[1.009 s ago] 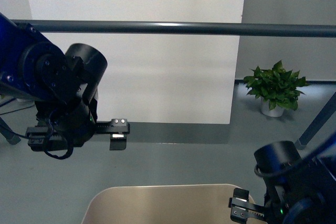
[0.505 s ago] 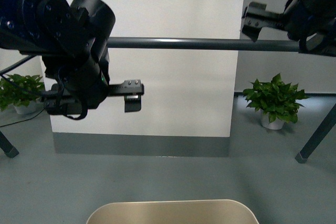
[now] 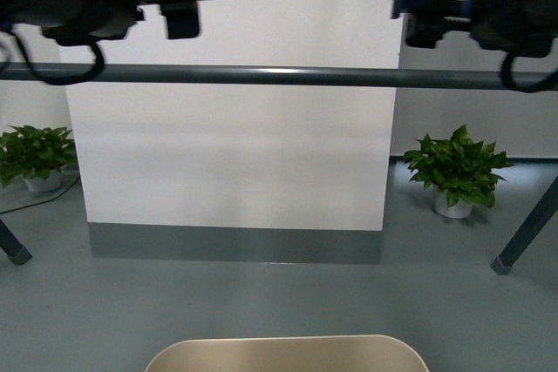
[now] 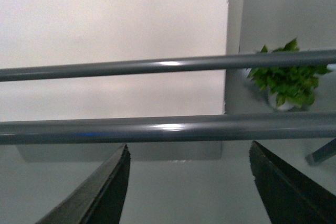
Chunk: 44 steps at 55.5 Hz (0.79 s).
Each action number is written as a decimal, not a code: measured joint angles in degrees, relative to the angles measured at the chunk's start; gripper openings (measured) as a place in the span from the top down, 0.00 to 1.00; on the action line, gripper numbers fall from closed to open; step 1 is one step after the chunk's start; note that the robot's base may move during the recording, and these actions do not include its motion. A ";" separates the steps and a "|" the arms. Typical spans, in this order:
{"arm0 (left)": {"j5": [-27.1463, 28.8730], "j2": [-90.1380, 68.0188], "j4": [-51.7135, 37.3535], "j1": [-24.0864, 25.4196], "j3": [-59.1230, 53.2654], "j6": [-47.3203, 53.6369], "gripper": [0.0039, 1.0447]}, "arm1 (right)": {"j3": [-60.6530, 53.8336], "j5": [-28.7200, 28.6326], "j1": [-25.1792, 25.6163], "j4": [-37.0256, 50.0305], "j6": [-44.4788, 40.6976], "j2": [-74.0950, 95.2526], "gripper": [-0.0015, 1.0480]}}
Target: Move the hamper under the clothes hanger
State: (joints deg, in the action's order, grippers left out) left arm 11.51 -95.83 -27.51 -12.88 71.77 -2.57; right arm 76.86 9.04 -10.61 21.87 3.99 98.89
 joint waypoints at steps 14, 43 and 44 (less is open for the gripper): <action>-2.19 9.44 -11.67 3.65 -22.82 1.44 0.72 | -23.74 -1.25 3.32 15.08 -2.99 -11.91 0.65; -6.36 24.61 -20.37 7.65 -48.85 1.86 0.97 | -51.98 -4.72 6.47 25.16 -3.93 -26.86 0.98; -6.58 25.27 -20.50 7.80 -49.75 1.84 0.97 | -52.98 -4.85 6.56 25.38 -3.93 -27.52 0.98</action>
State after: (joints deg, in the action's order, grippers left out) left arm 4.93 -70.57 -48.01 -5.08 22.02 -0.73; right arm 23.88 4.19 -4.05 47.24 0.05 71.37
